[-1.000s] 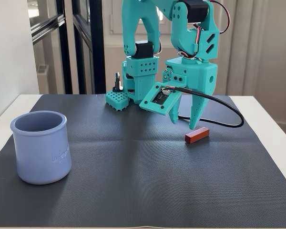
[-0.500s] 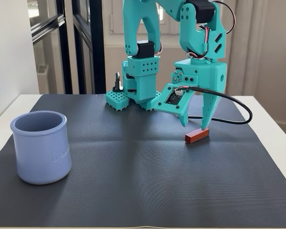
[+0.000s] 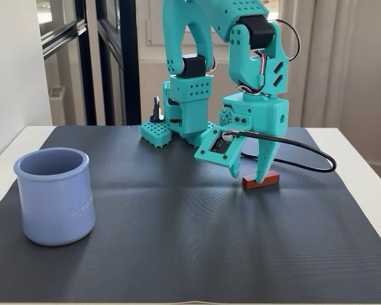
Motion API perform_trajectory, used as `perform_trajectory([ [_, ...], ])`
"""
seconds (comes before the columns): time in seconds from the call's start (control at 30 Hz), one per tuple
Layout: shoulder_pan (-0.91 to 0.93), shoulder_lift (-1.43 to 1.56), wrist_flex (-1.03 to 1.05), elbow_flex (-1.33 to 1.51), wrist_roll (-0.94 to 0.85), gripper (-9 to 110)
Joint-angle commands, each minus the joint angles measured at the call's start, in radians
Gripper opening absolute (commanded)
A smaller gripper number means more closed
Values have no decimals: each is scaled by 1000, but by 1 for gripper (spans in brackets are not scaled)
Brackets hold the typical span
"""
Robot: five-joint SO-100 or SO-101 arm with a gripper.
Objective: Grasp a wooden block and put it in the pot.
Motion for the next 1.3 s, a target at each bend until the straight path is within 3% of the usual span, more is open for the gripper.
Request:
perform_trajectory([
  [0.0, -6, 40, -8, -3, 12, 17],
  [0.93, -101, -89, -126, -32, 11, 16],
  [1.17, -101, -89, -121, -23, 8, 0],
  [1.27, -104, -87, -120, -21, 8, 0],
])
